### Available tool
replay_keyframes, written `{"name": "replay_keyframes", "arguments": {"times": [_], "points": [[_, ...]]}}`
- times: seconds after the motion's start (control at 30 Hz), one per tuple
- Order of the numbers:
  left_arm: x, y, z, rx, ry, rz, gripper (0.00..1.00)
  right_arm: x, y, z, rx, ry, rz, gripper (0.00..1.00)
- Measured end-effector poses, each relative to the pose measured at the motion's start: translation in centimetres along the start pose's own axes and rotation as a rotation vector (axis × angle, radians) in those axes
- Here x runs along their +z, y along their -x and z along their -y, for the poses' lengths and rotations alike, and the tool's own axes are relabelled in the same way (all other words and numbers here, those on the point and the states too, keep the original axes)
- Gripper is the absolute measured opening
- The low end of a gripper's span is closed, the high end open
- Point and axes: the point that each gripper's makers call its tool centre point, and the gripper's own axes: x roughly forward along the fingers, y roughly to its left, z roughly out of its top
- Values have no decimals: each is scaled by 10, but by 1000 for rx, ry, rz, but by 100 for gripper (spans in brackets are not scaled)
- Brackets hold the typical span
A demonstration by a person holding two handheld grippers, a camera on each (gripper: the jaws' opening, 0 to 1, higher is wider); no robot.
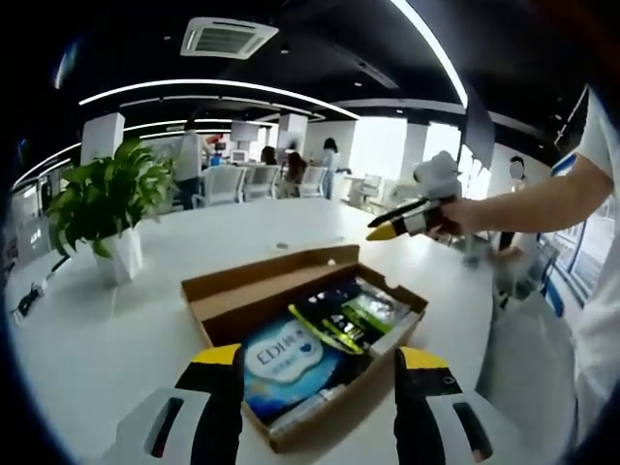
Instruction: Operate the shoe box by opening the lid, removing the specified soft item, and placing it in the target area until the item is outside and the box remains undamaged.
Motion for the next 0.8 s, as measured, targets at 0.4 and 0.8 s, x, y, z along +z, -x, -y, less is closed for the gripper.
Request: {"name": "replay_keyframes", "arguments": {"times": [0.4, 0.8], "points": [[9, -2, 5, -8, -14, 4, 63, -7, 18, -20, 37, -2, 4, 45], [6, -11, 10, -19, -5, -34, 62, -18, 31, -34, 68, -4, 0, 44]]}}
